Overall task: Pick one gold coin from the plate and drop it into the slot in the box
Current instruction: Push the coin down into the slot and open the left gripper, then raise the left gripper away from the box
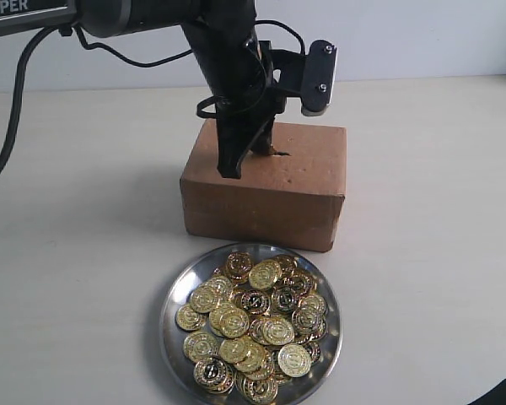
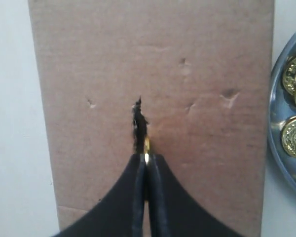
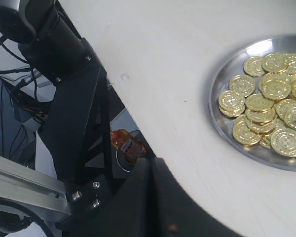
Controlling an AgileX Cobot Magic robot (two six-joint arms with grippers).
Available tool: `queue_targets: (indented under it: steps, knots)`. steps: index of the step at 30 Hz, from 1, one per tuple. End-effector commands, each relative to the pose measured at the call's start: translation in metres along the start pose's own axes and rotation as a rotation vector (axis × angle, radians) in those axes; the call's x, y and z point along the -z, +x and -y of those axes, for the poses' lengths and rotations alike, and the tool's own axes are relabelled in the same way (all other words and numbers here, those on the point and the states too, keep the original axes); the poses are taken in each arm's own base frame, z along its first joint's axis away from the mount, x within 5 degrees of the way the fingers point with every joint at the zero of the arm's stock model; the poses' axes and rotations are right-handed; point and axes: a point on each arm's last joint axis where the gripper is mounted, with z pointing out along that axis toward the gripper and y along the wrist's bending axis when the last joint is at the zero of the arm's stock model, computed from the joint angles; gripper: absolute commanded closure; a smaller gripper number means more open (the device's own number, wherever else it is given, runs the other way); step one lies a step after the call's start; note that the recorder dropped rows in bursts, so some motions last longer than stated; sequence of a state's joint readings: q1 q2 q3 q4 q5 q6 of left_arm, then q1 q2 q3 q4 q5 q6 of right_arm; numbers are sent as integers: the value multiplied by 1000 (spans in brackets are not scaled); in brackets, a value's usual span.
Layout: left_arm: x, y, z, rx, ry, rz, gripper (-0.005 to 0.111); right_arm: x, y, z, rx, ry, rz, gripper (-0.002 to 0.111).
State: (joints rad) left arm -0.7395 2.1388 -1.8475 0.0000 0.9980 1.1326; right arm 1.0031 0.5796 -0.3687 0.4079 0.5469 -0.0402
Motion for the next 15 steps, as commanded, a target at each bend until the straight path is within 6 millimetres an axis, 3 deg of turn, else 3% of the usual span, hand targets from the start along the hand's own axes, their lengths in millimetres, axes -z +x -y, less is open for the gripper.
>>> queue_targets:
  steps: [1, 8, 12, 15]
  knots:
    - [-5, 0, 0, 12, 7, 2, 107, 1, -1, 0, 8, 1, 19, 108]
    - [-16, 1, 1, 10, 29, -7, 103, 1, -1, 0, 8, 1, 19, 108]
    - [-16, 1, 1, -13, 20, -10, 86, 1, -1, 0, 8, 1, 19, 108]
    - [-16, 1, 0, -13, 11, -6, 66, 1, -1, 0, 8, 1, 19, 108]
